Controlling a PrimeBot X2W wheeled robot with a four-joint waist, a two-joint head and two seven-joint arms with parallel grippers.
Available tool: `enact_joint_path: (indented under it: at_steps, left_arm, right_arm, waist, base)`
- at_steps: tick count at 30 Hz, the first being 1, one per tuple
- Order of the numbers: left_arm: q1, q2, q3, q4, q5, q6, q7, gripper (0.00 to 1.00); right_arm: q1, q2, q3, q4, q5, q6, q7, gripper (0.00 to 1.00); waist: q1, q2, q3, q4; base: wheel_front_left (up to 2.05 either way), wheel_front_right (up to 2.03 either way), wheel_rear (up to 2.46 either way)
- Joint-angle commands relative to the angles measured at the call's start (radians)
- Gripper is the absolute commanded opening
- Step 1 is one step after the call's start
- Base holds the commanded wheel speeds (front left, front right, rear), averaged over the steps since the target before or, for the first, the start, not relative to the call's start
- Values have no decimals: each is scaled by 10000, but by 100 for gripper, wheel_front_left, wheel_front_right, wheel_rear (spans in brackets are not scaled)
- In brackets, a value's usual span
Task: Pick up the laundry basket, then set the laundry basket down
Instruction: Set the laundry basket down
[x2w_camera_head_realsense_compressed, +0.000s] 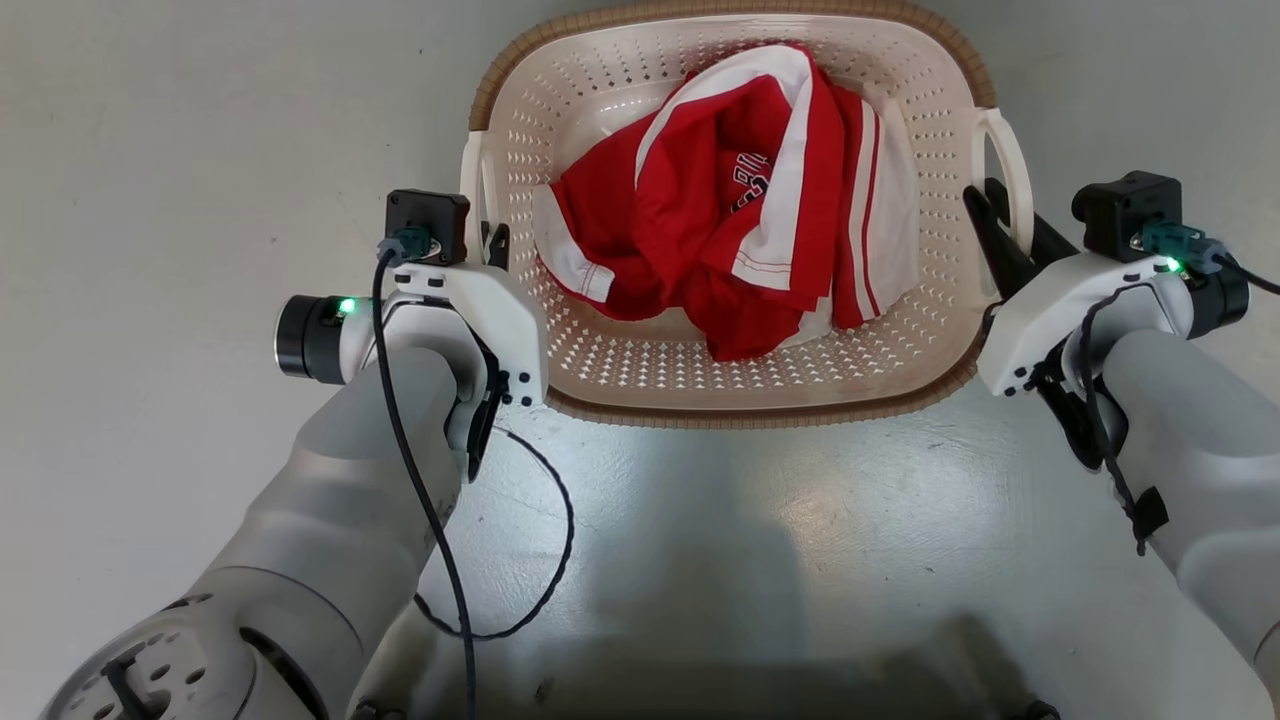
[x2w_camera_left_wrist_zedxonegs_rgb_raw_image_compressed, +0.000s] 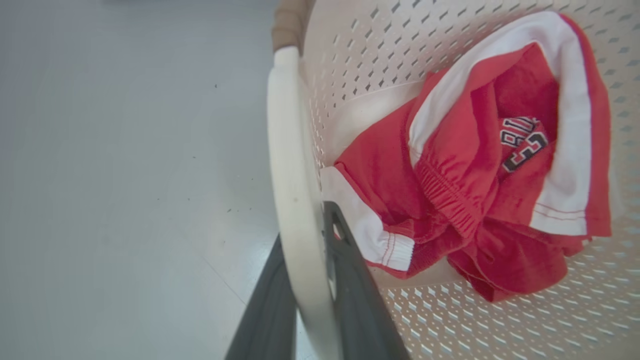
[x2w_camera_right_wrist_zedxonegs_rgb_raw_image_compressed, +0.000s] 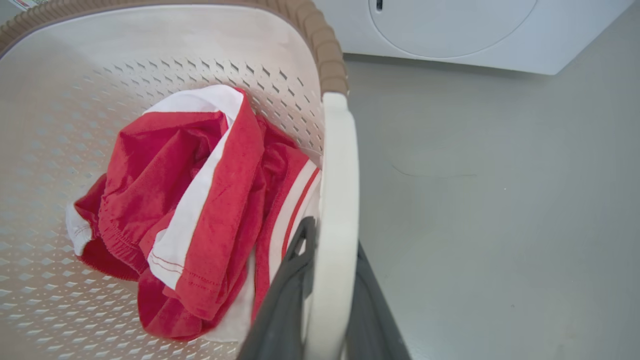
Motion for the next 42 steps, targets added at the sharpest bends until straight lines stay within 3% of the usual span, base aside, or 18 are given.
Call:
enact_joint_path:
  at_steps: [1, 2, 3, 13, 25, 36, 42]
  left_arm:
    - [-109, 153, 106, -87, -121, 81, -45, 0]
    - [-105, 152, 118, -95, -164, 109, -45, 28]
    - [-101, 152, 83, -93, -163, 153, -45, 100]
    - [15, 152, -2, -6, -494, 580, 403, 100]
    - [174, 152, -99, 199, -662, 596, 350, 100]
    - [590, 153, 398, 245, -777, 451, -38, 100]
    - [1110, 354, 1118, -227, -210, 417, -48, 100]
  right_arm:
    - [651, 149, 49, -174, -183, 175, -210, 32]
    - [628, 156, -25, -86, -214, 175, -210, 100]
    - [616, 178, -70, 4, -243, 175, -210, 100]
    - [638, 200, -862, -43, -874, 175, -210, 100]
    - [1075, 446, -1719, -404, -1560, 175, -210, 100]
    - [1644, 509, -2387, -721, -1983, 175, -210, 100]
    - [2207, 489, -2775, -797, -2219, 175, -210, 100]
  waist:
    - [0, 0, 9, -3]
    - [0, 0, 15, -6]
    - [0, 0, 21, -6]
    - [0, 0, -72, -16]
    - [0, 0, -655, -120]
    - [0, 0, -1816, -222]
    - [0, 0, -2881, -246]
  base:
    - [0, 0, 0]
    - [0, 0, 0]
    - [0, 0, 0]
    - [0, 0, 0]
    - [0, 0, 0]
    - [0, 0, 0]
    - [0, 0, 0]
